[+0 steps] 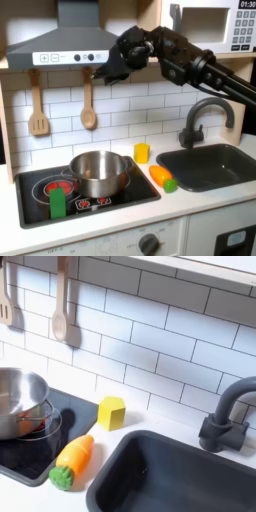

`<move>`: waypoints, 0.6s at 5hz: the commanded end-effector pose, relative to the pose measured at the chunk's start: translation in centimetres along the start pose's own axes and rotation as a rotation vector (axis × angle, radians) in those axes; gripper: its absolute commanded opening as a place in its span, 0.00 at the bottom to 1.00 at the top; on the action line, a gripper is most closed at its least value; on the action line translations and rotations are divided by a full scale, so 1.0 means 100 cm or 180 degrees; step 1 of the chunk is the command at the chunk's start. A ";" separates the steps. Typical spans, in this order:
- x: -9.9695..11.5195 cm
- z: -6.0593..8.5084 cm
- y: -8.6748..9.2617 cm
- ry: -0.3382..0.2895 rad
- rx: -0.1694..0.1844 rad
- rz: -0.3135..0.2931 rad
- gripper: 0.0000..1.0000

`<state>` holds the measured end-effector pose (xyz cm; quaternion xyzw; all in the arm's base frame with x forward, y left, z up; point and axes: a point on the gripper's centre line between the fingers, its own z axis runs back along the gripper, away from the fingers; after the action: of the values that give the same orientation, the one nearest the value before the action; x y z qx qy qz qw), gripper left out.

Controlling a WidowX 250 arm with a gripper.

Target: Push button

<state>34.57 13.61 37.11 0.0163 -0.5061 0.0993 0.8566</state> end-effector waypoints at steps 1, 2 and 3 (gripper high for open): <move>0.018 -0.003 0.004 -0.0157 0.0011 0.0045 0.00; 0.030 -0.009 0.002 -0.0204 -0.0010 0.0091 0.00; 0.036 -0.011 0.004 -0.0257 -0.0009 0.0125 0.00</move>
<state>37.06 14.86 39.44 0.0089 -0.5381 0.1173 0.8346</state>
